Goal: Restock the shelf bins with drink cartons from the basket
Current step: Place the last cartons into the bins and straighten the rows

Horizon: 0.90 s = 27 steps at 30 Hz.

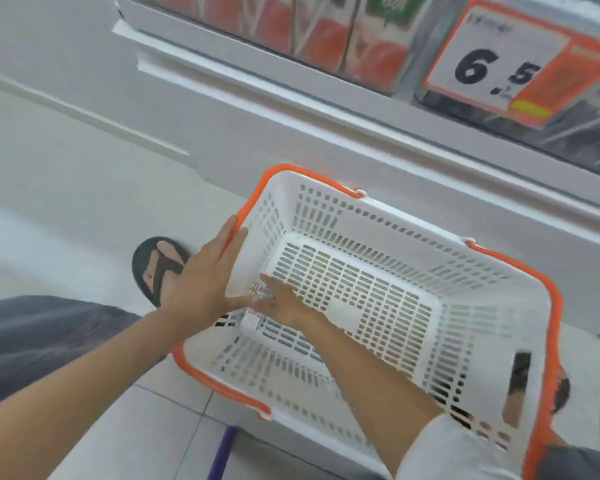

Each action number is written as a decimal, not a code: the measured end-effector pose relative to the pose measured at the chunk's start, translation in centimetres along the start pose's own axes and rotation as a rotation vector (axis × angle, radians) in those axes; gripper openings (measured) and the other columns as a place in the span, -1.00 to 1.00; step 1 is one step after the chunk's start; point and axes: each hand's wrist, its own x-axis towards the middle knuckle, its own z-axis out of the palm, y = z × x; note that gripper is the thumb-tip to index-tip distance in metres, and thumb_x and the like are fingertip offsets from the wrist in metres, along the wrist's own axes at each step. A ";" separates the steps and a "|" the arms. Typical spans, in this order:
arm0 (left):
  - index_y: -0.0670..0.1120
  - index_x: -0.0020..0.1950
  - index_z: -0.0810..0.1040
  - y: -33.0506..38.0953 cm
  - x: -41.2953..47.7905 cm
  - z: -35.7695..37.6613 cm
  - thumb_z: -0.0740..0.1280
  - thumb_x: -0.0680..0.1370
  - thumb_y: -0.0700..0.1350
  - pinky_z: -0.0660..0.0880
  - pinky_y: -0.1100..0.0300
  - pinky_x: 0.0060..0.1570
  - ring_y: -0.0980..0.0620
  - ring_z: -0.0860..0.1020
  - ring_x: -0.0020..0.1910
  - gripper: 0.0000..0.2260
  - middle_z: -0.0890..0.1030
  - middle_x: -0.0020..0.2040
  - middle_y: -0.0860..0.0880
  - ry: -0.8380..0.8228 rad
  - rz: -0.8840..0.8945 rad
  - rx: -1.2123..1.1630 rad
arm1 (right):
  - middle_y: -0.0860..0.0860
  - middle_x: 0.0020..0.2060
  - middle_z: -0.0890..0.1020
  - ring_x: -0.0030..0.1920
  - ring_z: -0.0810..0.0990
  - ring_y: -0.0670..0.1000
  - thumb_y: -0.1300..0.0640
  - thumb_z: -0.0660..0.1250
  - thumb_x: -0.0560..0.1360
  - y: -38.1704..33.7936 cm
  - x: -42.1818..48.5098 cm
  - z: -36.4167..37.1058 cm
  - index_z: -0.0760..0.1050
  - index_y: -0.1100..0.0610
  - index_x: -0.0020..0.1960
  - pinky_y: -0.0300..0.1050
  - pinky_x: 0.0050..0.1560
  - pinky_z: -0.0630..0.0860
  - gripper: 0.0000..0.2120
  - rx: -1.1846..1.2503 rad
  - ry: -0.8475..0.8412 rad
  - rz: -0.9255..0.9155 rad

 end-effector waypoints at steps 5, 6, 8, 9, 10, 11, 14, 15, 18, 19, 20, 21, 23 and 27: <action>-0.07 0.58 0.03 0.2 0.0 0.2 0.55 0.34 0.08 0.31 -0.09 0.38 -0.19 0.18 0.49 -0.02 -0.18 0.59 -0.10 0.008 0.030 0.055 | 0.17 -0.10 0.48 -0.17 0.46 0.07 0.26 0.33 0.52 2.1 0.5 1.3 0.38 0.18 -0.08 -0.18 -0.22 0.40 -0.89 0.122 0.187 0.023; -0.07 0.58 0.04 0.2 0.0 0.2 0.55 0.35 0.08 0.30 -0.09 0.38 -0.19 0.18 0.49 -0.03 -0.17 0.59 -0.11 -0.002 0.024 0.076 | 0.10 -0.17 0.44 -0.22 0.42 0.03 0.31 0.31 0.50 2.5 0.1 0.8 0.36 0.16 -0.10 -0.21 -0.29 0.36 -0.86 0.176 0.202 0.047; -0.04 0.57 0.07 0.4 0.0 0.2 0.53 0.36 0.09 0.24 -0.10 0.40 -0.18 0.16 0.50 -0.07 -0.11 0.60 -0.11 0.006 -0.002 0.119 | -0.05 -0.07 0.40 -0.06 0.48 0.01 0.33 0.35 0.44 3.0 -1.3 -0.8 0.42 0.07 0.10 -0.19 -0.25 0.46 -0.70 0.344 0.151 0.122; -0.02 0.56 0.10 0.7 -0.1 0.0 0.53 0.38 0.07 0.21 -0.12 0.40 -0.17 0.15 0.50 -0.11 -0.03 0.59 -0.12 0.042 -0.010 0.128 | -0.06 0.03 0.40 0.06 0.50 0.03 0.32 0.38 0.43 3.1 -2.1 -1.9 0.43 0.03 0.22 -0.13 -0.14 0.55 -0.58 0.423 0.121 0.158; -0.01 0.54 0.17 1.0 0.0 -0.3 0.52 0.39 0.03 0.19 -0.14 0.41 -0.17 0.16 0.50 -0.18 0.09 0.57 -0.12 0.108 -0.003 0.117 | -0.04 0.12 0.41 0.16 0.50 0.06 0.30 0.41 0.43 3.3 -2.9 -3.2 0.45 0.01 0.26 -0.06 0.00 0.59 -0.54 0.481 0.113 0.167; -0.01 0.50 0.24 1.5 0.3 -0.6 0.51 0.41 -0.03 0.20 -0.15 0.40 -0.16 0.21 0.48 -0.27 0.21 0.53 -0.12 0.192 0.015 0.091 | 0.01 0.21 0.44 0.23 0.50 0.08 0.29 0.42 0.44 3.3 -4.0 -4.6 0.51 0.02 0.22 -0.02 0.09 0.59 -0.60 0.524 0.134 0.151; -0.01 0.35 0.41 4.3 1.9 -2.4 0.45 0.45 -0.13 0.33 -0.03 0.31 -0.08 0.41 0.29 -0.51 0.46 0.34 -0.05 0.335 0.043 -0.056 | 0.17 0.27 0.53 0.16 0.59 0.14 0.34 0.42 0.43 2.4 -8.4 -9.7 0.55 0.11 0.11 0.01 0.07 0.58 -0.71 0.685 0.234 0.064; 0.01 0.32 0.43 5.8 2.4 -3.0 0.44 0.47 -0.11 0.39 0.03 0.26 -0.02 0.46 0.22 -0.56 0.49 0.27 -0.01 0.311 0.023 -0.145 | 0.21 0.25 0.54 0.13 0.60 0.16 0.37 0.40 0.43 1.8 -10.1 -11.4 0.53 0.16 0.17 0.02 0.05 0.57 -0.66 0.736 0.253 0.022; -0.03 0.39 0.37 11.8 3.9 -4.9 0.42 0.50 0.04 0.46 0.10 0.16 0.04 0.48 0.17 -0.49 0.42 0.25 0.06 0.029 -0.115 -0.539 | 0.28 0.20 0.57 0.07 0.59 0.14 0.48 0.29 0.46 -0.8 -16.2 -16.0 0.42 0.31 0.34 -0.09 0.00 0.57 -0.54 0.899 0.222 -0.170; -0.06 0.40 0.35 14.1 4.3 -5.4 0.41 0.50 0.07 0.48 0.10 0.15 0.01 0.49 0.19 -0.47 0.43 0.27 0.04 -0.099 -0.168 -0.684 | 0.28 0.18 0.57 0.06 0.59 0.12 0.50 0.25 0.46 -1.7 -18.5 -17.2 0.40 0.34 0.36 -0.13 -0.02 0.55 -0.53 0.903 0.208 -0.242; -0.09 0.36 0.39 16.4 4.5 -6.0 0.41 0.50 0.06 0.52 0.08 0.13 -0.04 0.53 0.19 -0.50 0.48 0.28 0.00 -0.196 -0.202 -0.824 | 0.26 0.15 0.58 0.04 0.58 0.11 0.51 0.23 0.45 -2.5 -20.9 -18.2 0.40 0.34 0.36 -0.15 -0.03 0.54 -0.52 0.869 0.214 -0.297; -0.14 0.32 0.43 18.7 4.6 -6.6 0.43 0.51 -0.02 0.56 0.07 0.11 -0.08 0.57 0.18 -0.55 0.55 0.27 -0.08 -0.234 -0.203 -0.943 | 0.24 0.10 0.57 0.01 0.59 0.11 0.52 0.23 0.45 -3.0 -23.3 -19.2 0.40 0.33 0.37 -0.14 -0.02 0.54 -0.51 0.806 0.234 -0.335; -0.21 0.27 0.44 22.7 4.6 -7.8 0.47 0.46 -0.26 0.59 -0.01 0.10 -0.13 0.61 0.12 -0.58 0.60 0.19 -0.22 -0.180 -0.154 -1.077 | 0.25 0.04 0.53 -0.02 0.58 0.19 0.54 0.22 0.45 -3.5 -27.8 -21.0 0.39 0.33 0.38 -0.01 0.07 0.54 -0.49 0.679 0.300 -0.373; -0.18 0.17 0.44 30.8 4.0 -9.8 0.49 0.33 -0.46 0.59 -0.04 0.01 -0.14 0.59 0.02 -0.52 0.60 0.11 -0.22 -0.096 0.016 -1.038 | 0.21 0.14 0.56 0.10 0.54 0.13 0.50 0.21 0.49 -3.0 -35.8 -23.9 0.43 0.28 0.34 0.08 0.23 0.45 -0.55 0.502 0.486 -0.424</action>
